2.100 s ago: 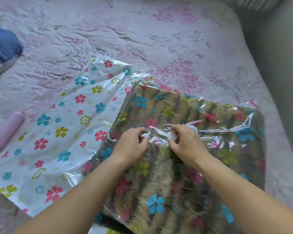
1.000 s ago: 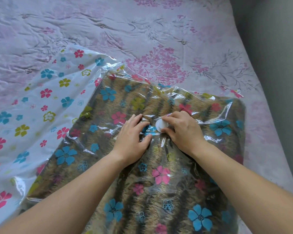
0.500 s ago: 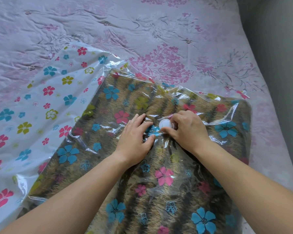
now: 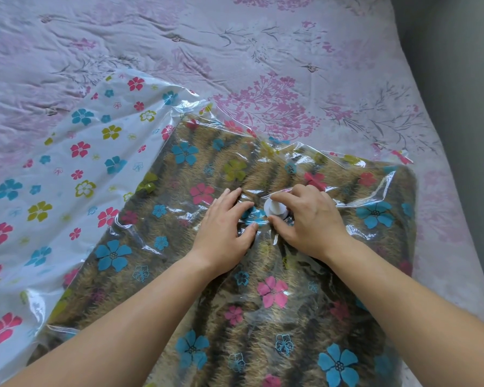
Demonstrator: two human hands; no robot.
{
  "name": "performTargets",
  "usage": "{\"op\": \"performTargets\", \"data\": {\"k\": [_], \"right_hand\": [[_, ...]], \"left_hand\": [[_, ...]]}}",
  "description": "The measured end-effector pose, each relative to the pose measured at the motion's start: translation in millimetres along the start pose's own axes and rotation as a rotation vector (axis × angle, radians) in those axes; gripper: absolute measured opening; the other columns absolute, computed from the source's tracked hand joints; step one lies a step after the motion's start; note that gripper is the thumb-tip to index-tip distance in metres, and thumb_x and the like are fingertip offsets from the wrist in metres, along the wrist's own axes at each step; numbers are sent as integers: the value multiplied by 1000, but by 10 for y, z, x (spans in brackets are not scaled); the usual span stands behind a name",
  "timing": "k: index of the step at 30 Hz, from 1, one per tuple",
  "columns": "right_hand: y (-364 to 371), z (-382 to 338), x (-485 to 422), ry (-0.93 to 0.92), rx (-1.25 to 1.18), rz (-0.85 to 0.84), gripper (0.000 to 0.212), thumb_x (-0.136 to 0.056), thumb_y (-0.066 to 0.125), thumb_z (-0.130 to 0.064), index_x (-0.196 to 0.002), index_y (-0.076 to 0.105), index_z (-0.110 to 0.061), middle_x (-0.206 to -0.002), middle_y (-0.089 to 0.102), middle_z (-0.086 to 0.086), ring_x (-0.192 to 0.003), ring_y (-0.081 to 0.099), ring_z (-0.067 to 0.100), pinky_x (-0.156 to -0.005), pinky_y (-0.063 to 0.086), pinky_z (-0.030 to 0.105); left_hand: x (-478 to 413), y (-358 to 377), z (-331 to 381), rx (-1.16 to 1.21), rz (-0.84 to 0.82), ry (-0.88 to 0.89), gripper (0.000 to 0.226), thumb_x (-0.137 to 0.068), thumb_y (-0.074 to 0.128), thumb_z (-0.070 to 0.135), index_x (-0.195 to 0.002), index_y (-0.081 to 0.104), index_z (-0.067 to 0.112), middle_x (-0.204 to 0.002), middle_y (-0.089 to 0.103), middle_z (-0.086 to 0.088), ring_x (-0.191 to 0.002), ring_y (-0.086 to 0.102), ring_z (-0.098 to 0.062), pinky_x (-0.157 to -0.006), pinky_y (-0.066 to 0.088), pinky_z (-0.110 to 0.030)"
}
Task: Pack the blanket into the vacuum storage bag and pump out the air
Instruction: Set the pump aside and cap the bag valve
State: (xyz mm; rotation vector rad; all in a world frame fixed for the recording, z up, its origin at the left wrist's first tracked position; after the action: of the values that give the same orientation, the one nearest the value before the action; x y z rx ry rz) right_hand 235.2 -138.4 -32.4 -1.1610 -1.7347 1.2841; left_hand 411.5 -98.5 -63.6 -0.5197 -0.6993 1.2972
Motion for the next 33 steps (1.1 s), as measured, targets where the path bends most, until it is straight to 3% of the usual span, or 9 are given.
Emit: {"op": "performTargets", "data": {"k": [3, 8, 12, 17, 21, 24, 29, 31, 33], "right_hand": [[30, 12, -21, 8, -3, -8, 30, -90, 69, -39, -114, 70, -22, -92, 64, 2, -88, 57, 29, -75, 40, 40], [47, 29, -106, 97, 40, 71, 49, -80, 69, -65, -78, 60, -17, -70, 61, 1, -72, 59, 30, -67, 34, 38], [26, 50, -125, 173, 106, 42, 66, -73, 56, -83, -89, 62, -20, -79, 64, -2, -79, 60, 27, -72, 37, 39], [11, 21, -16, 57, -38, 37, 55, -84, 67, -55, -128, 61, -25, -95, 61, 0, -91, 57, 27, -81, 43, 42], [41, 45, -45, 57, -20, 7, 31, -91, 66, -48, -109, 70, -23, -92, 67, -1, -90, 60, 26, -78, 36, 38], [-2, 42, -93, 93, 97, 96, 49, -86, 59, -67, -87, 70, -19, -76, 66, 1, -77, 61, 27, -70, 33, 37], [-24, -3, -9, -29, 20, 64, 39, -86, 69, -50, -111, 70, -20, -88, 64, 3, -84, 57, 29, -74, 41, 40], [7, 3, 3, -6, 40, 28, 29, -87, 70, -46, -94, 67, -18, -88, 65, 4, -84, 57, 30, -74, 40, 40], [-11, 23, -13, 73, 68, 49, 39, -86, 67, -57, -77, 59, -20, -79, 63, 1, -79, 57, 27, -73, 42, 40]], "left_hand": [[0, -4, -1, -4, -4, -4, 48, -102, 60, 36, -148, 53, 24, -170, 27, 3, -160, 10, -15, -130, 8, -37], [-2, -12, 15, -8, -8, -3, 49, -101, 62, 34, -148, 54, 22, -170, 27, 1, -160, 11, -16, -130, 8, -36], [3, -23, 11, -3, -18, -2, 49, -102, 61, 34, -148, 53, 22, -170, 26, 2, -160, 10, -16, -131, 9, -38], [4, -24, 13, 4, -13, -2, 49, -102, 61, 35, -148, 54, 23, -170, 27, 2, -160, 10, -15, -130, 8, -36], [6, -19, 7, 0, -15, -4, 48, -102, 60, 36, -148, 53, 24, -170, 26, 3, -160, 9, -14, -130, 7, -36], [8, -23, 5, -3, -19, -2, 48, -102, 60, 36, -149, 53, 24, -170, 26, 3, -160, 9, -14, -130, 7, -35], [6, -19, 4, 3, -14, 1, 48, -102, 60, 35, -148, 53, 23, -170, 27, 2, -160, 10, -15, -130, 8, -37], [8, -17, -4, 4, -18, -5, 49, -102, 60, 36, -149, 53, 24, -170, 26, 3, -160, 9, -14, -130, 8, -36], [9, -18, -2, 1, -21, -5, 49, -102, 60, 36, -149, 52, 24, -170, 26, 4, -160, 9, -14, -130, 7, -36]]}}
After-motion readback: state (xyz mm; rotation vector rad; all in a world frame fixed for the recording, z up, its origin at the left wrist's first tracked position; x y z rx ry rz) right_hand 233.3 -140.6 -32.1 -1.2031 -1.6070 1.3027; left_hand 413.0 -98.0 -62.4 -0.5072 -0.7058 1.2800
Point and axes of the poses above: each hand's wrist, its own x-axis away from the middle knuckle, its own y-axis out of the palm, z = x × y, the point moved 4 cm from there along -x, towards the middle knuckle
